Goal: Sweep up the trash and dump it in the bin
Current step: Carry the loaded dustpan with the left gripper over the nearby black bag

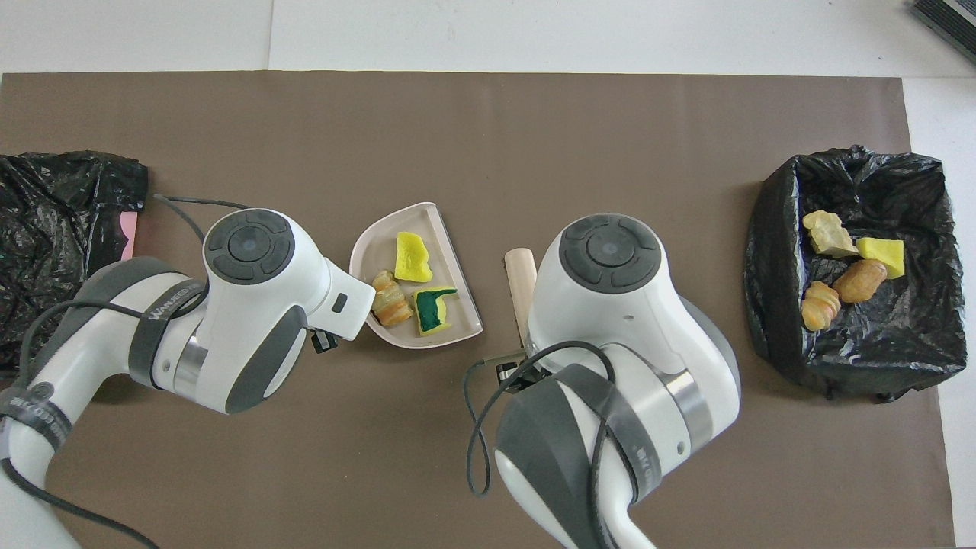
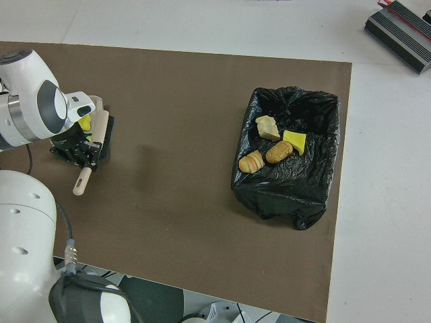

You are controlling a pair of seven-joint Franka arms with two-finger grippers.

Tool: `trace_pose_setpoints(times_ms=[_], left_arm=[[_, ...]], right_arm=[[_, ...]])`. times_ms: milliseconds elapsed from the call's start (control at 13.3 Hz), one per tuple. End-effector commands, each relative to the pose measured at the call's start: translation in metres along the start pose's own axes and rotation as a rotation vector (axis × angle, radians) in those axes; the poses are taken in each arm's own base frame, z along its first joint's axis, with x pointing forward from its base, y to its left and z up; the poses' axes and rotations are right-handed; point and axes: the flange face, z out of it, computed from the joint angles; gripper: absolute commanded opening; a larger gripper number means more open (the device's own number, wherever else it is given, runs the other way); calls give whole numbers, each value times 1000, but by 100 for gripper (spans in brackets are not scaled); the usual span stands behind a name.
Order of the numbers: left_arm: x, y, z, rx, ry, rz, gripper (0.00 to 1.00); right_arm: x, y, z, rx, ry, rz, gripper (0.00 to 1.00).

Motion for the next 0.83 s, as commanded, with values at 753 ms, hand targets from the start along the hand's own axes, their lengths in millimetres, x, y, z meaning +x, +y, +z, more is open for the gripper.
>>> trace_pose_setpoints(times_ms=[753], left_arm=[[-248, -104, -154, -8, 119, -473, 0]], right_arm=[[-55, -119, 135, -19, 122, 146, 0]])
